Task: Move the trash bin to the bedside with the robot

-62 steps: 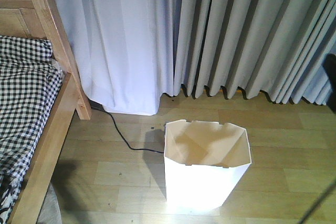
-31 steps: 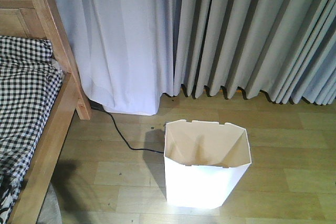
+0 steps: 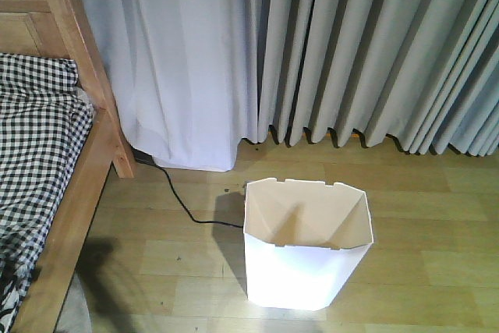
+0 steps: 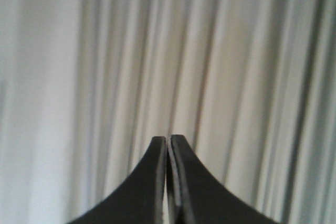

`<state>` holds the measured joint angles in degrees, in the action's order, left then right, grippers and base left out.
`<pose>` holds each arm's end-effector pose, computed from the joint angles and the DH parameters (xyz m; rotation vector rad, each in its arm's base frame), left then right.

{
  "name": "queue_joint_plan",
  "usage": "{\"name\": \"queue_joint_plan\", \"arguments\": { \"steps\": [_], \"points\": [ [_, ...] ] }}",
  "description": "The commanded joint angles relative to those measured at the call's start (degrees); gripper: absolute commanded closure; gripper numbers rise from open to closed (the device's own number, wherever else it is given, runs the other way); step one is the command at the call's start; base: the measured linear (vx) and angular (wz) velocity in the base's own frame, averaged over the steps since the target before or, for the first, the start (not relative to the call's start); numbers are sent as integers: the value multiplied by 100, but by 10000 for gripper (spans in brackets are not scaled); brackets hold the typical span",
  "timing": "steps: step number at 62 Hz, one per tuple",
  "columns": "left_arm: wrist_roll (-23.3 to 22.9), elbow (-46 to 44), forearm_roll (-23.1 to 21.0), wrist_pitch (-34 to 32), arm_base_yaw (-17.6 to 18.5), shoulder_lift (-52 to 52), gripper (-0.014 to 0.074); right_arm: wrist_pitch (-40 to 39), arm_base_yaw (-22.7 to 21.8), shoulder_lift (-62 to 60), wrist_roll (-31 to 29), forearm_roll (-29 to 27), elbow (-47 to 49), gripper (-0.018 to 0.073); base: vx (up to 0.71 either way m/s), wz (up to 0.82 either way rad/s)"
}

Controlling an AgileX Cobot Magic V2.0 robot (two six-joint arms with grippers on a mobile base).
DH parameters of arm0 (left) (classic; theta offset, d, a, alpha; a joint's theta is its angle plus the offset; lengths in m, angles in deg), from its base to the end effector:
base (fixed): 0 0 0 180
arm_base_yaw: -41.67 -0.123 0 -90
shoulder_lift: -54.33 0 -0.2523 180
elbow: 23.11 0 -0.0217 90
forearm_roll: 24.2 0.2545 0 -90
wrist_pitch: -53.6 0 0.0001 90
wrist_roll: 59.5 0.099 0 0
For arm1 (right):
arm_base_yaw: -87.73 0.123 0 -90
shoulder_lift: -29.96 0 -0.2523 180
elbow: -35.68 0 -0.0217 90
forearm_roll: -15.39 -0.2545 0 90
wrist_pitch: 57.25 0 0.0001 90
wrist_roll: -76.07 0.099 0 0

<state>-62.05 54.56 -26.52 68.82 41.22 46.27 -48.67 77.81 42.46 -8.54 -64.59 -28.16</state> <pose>0.0996 -0.0003 0.1801 -0.0728 1.7606 -0.0644 0.0927 -0.0014 0.2794 -0.0626 1.3604 -0.1149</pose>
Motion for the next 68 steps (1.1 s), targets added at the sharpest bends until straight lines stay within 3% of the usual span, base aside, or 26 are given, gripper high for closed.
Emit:
{"name": "queue_joint_plan", "arguments": {
  "steps": [1,28,33,36,40,46,48,54,59,68],
  "points": [
    [-35,67,-23,-398,-3,82,602,-301,-7,72,10,-116,142,569,0,0],
    [-35,67,-23,-398,-3,82,602,-328,-7,72,-24,-116,142,568,0,0],
    [-35,67,-23,-398,-3,82,602,-256,-7,72,146,182,142,568,0,0],
    [-35,67,-23,-398,-3,82,602,-150,-7,72,618,894,142,568,0,0],
    [-35,67,-23,-398,-3,82,602,-3,-7,72,1744,2253,142,568,0,0],
    [-35,67,-23,-398,-3,82,602,157,-7,72,4274,4663,142,568,0,0],
    [-35,67,-23,-398,-3,82,602,174,-7,72,5361,5597,142,568,0,0],
    [-35,67,-23,-398,-3,82,602,-89,-7,60,7422,7308,-46,568,0,0],
    [-35,67,-23,-398,-3,82,602,-593,0,49,7987,7763,-464,568,0,0],
    [-35,67,-23,-398,-3,82,602,-814,346,-113,7615,7761,-1032,568,0,0]
  ]
}}
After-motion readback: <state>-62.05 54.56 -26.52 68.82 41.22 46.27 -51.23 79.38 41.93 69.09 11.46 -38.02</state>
